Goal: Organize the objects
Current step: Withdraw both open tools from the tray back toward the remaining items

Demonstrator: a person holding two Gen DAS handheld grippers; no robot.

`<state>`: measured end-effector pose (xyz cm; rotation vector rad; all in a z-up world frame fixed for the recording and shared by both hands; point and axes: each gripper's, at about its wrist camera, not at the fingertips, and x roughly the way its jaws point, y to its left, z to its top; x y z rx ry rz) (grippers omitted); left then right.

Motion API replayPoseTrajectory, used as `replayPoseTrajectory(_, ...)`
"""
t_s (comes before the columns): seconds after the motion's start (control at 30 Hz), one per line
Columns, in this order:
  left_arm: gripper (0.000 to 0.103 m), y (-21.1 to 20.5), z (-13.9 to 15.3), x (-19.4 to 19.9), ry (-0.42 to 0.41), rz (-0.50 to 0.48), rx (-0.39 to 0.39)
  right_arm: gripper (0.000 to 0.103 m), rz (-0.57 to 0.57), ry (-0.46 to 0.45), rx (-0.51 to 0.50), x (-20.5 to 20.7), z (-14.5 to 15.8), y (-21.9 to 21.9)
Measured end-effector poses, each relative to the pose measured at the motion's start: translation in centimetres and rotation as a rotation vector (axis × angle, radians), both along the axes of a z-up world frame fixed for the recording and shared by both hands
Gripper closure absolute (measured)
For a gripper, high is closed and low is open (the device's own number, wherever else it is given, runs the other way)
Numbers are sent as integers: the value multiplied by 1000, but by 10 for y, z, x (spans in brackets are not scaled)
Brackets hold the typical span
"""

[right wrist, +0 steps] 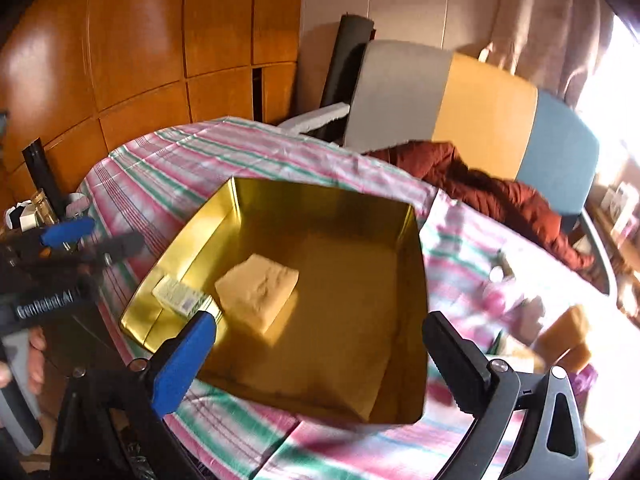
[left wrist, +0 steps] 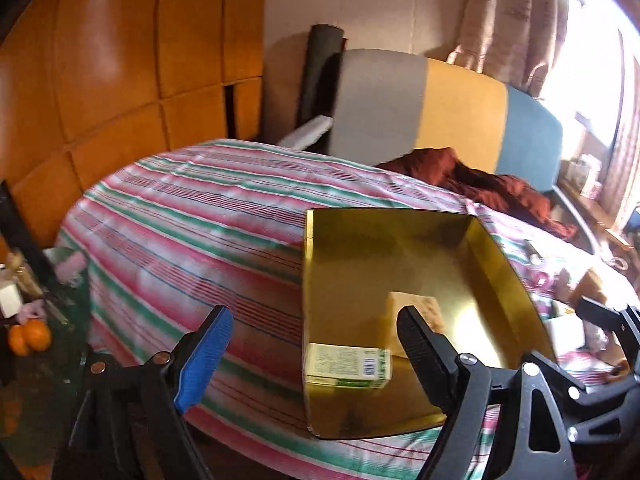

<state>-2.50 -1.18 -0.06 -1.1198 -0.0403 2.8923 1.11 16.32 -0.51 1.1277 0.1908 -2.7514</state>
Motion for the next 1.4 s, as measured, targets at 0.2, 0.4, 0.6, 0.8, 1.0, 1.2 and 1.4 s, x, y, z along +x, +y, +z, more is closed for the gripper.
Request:
replayPoseTrajectory(0.2,23,2,-6,0,-30,-3,-8,11,-14,51,-89,13,-6,9)
replayPoseTrajectory(0.4,23,14,-6,8,-22,-49,2,11,-83,43,-142,15,-6,22)
replayPoseTrajectory(0.6,22,33,-6,14,-22,-119,-13,11,-107,35,-165,20,-8,37)
replayPoseTrajectory(0.8,22,49,-12,13,-67,-194,10,11,-150,29,-191,27,-12,56)
replayPoseTrajectory(1.0,22,61,-19,7,-144,-240,53,11,-212,12,-212,33,-17,81)
replayPoseTrajectory(1.2,22,91,-10,8,-129,-374,28,11,-311,13,-211,45,-19,122)
replayPoseTrajectory(1.4,22,145,-4,18,-114,-601,-33,11,-450,9,-201,64,-15,186)
